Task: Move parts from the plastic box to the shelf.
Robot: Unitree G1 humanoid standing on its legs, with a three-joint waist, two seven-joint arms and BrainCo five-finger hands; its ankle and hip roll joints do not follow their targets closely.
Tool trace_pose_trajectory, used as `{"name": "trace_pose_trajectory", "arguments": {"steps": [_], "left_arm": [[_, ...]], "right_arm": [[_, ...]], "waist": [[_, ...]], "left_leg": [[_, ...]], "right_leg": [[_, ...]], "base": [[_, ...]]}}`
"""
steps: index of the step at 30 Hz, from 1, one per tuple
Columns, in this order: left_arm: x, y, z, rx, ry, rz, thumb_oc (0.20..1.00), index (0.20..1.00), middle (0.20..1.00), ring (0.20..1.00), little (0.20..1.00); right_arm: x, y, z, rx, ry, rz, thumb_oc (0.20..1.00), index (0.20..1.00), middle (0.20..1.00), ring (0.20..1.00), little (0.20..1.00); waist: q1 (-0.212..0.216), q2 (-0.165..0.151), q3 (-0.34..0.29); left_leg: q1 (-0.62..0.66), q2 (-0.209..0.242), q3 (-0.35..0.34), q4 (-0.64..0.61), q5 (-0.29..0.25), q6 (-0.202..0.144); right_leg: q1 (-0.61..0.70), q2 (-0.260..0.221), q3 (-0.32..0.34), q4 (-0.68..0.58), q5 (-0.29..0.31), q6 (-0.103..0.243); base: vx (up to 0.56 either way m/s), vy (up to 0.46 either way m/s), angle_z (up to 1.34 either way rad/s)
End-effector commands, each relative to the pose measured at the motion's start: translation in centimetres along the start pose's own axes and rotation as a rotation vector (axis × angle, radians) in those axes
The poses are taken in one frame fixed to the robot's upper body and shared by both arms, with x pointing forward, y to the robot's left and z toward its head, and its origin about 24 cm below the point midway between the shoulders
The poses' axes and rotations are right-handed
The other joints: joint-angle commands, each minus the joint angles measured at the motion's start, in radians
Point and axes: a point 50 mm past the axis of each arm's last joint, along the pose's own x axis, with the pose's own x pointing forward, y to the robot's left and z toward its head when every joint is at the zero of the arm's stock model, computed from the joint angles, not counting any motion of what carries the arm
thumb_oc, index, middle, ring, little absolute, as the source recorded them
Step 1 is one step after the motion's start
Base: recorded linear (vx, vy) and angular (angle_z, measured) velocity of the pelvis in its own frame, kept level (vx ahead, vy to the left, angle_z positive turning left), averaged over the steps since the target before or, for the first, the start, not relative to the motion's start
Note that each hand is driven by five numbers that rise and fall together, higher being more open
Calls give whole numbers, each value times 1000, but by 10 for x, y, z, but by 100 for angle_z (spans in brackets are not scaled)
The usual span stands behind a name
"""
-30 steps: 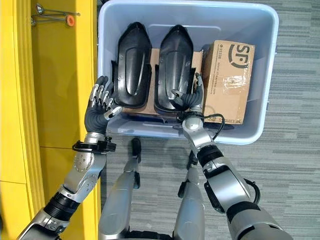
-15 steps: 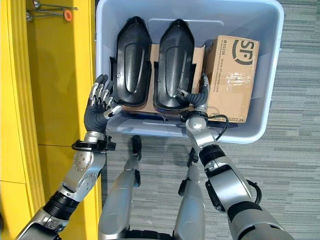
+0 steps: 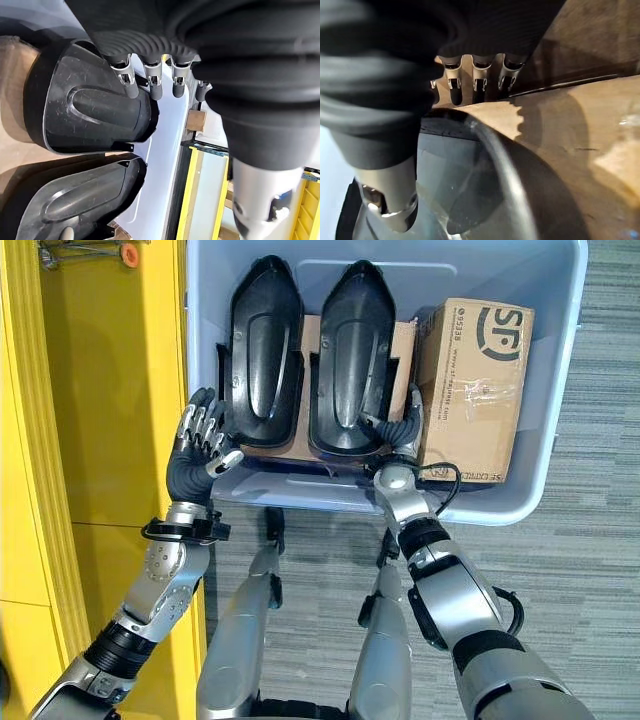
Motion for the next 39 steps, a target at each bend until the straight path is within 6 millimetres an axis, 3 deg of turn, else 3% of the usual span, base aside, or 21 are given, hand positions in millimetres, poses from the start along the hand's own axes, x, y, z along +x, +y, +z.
{"name": "trace_pose_trajectory", "arguments": {"steps": [1, 12, 26, 27, 28, 39], "left_arm": [[-3, -7, 24, -38, -127, -44, 1000, 1000, 1000, 1000, 1000], [-3, -10, 27, -47, -137, -64, 1000, 1000, 1000, 1000, 1000], [-1, -15, 26, -52, -135, -83, 1000, 1000, 1000, 1000, 1000], [-1, -15, 25, -49, -134, -77, 1000, 1000, 1000, 1000, 1000], [0, -15, 25, -47, -134, -75, 1000, 1000, 1000, 1000, 1000], [-1, -13, 25, -47, -136, -64, 1000, 1000, 1000, 1000, 1000]], "right_arm": [[16, -11, 27, 24, -64, -64, 1000, 1000, 1000, 1000, 1000], [29, -24, 34, -9, -35, -132, 1000, 1000, 1000, 1000, 1000], [32, -37, 14, -112, 62, -161, 1000, 1000, 1000, 1000, 1000], [30, -34, 13, -116, 57, -147, 476, 476, 476, 476, 476], [30, -34, 12, -120, 59, -142, 200, 200, 200, 200, 200], [24, -26, 9, -102, 44, -123, 200, 200, 200, 200, 200]], "waist": [[6, 23, 12], [15, 26, 12], [41, 42, 12], [42, 41, 12], [42, 40, 12], [30, 29, 12]], "left_leg": [[-53, -24, -26, 29, -24, 28], [-103, -29, -38, 65, -39, 32], [-142, -42, -57, 83, -42, 37], [-141, -42, -57, 82, -42, 38], [-140, -42, -56, 82, -42, 38], [-115, -38, -51, 77, -41, 37]], "right_leg": [[-25, -29, 16, 159, -119, 6], [-61, -29, 17, 183, -126, 5], [-73, -34, -1, 191, -131, 7], [-74, -33, -1, 191, -133, 6], [-72, -33, 0, 191, -133, 6], [-58, -30, 7, 190, -133, 2]], "base": [[0, 0, 0], [0, 1, 0], [3, 6, 4], [4, 13, 4], [0, 0, 0], [0, 0, 0]]}}
